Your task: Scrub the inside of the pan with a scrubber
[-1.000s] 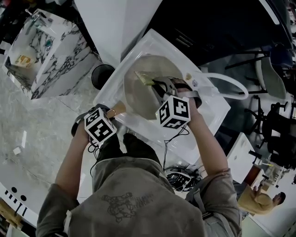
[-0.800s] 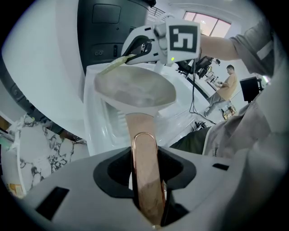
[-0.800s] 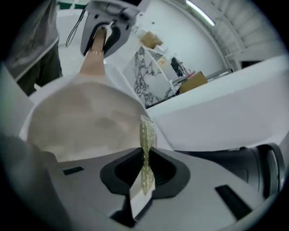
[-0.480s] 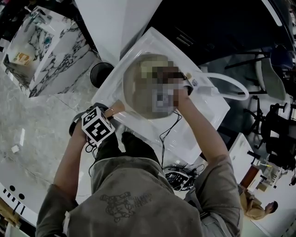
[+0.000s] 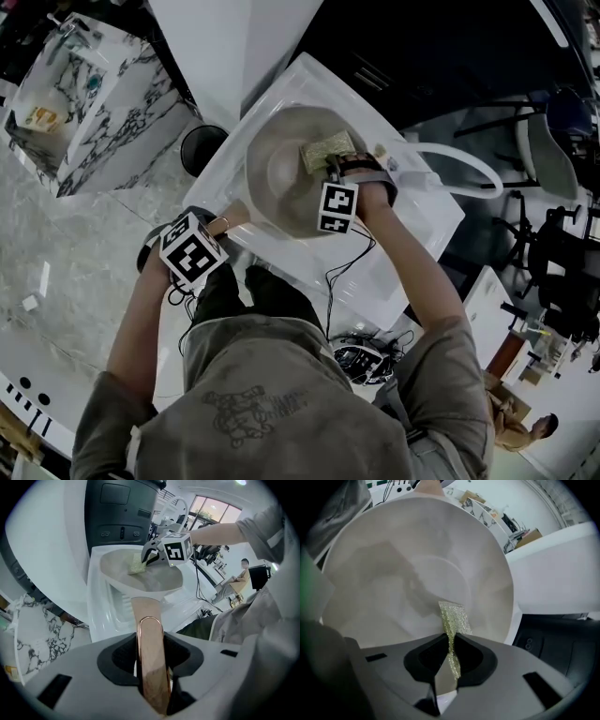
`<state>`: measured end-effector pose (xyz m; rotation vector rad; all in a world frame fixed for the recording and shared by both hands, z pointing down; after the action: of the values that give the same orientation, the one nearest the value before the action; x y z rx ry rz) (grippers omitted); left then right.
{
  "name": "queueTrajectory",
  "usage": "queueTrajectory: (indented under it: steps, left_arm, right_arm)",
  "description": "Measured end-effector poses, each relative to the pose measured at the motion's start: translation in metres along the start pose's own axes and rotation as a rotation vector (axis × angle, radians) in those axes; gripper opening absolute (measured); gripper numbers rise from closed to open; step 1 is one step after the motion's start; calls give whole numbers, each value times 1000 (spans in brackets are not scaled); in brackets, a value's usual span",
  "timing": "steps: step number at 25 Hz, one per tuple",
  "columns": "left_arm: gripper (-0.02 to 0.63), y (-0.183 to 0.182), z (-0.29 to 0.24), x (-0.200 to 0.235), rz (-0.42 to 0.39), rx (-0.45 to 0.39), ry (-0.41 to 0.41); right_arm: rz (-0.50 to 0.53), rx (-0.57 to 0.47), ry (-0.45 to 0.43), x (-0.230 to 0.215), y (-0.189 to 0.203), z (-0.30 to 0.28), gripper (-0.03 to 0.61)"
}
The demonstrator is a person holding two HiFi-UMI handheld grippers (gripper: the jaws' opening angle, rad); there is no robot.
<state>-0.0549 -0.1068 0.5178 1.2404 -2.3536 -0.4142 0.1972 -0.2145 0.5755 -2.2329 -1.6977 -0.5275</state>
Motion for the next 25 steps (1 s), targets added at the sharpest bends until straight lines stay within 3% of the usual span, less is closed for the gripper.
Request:
queueTrajectory:
  steps: [9, 16, 25]
  left_arm:
    - [153, -1, 1, -1, 4, 1, -6]
    - [153, 1, 1, 0, -1, 2, -11]
    - [155, 0, 1, -2, -27, 0, -39]
  right_arm:
    - [-256, 52, -229, 27, 17, 21, 61]
    - [-416, 22, -408, 46, 3, 37, 61]
    - [-795, -209, -640, 53, -36, 55, 61]
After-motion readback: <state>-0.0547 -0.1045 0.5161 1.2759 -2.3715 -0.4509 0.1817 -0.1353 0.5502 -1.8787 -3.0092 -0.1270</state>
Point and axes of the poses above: the fingertips, and each gripper's own axes: z backward along the fingers, x to its left, y out of its underside, the point moved 9 cm from there along z, backward along the fingers, and after that the axes turned 10 degrees about -x, right-handed, at the moved point
